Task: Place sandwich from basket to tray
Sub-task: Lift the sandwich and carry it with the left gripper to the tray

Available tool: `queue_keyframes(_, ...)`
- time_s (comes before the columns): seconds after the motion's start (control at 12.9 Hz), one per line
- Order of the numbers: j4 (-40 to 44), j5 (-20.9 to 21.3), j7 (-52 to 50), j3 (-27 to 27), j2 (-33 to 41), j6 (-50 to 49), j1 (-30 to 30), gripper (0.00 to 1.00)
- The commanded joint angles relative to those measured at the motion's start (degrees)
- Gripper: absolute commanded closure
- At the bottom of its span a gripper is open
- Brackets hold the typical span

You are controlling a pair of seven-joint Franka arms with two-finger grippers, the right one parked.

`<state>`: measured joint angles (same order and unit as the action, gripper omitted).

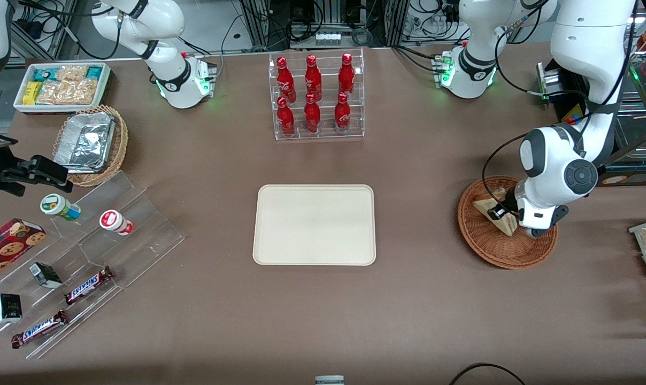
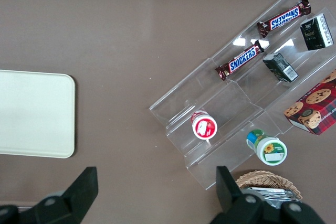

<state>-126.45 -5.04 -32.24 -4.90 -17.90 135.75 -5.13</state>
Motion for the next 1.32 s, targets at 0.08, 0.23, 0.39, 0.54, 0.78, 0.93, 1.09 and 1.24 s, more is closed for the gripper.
queue_keyframes(0.08,1.2,-0.2,1.6,-0.3,2.6,-3.1,-0.5,0.67)
queue_keyframes(0.23,6.2,0.0,5.2,-0.3,3.9,-11.3,-0.4,0.67)
queue_keyframes(0.39,14.6,0.1,6.0,-0.2,3.3,-20.7,-2.1,0.67)
queue_keyframes(0.54,18.4,1.2,6.1,-0.3,2.3,-21.8,-6.6,0.67)
queue_keyframes(0.78,23.2,1.3,6.6,-0.2,-1.9,-23.1,-14.4,0.67)
queue_keyframes(0.93,29.2,0.7,6.1,-0.1,-6.0,-26.7,-19.1,0.67)
queue_keyframes(1.09,34.8,0.0,5.4,-0.1,-9.5,-28.7,-24.1,0.67)
queue_keyframes(1.24,37.1,-2.5,2.8,-0.1,-12.3,-28.3,-29.1,0.7)
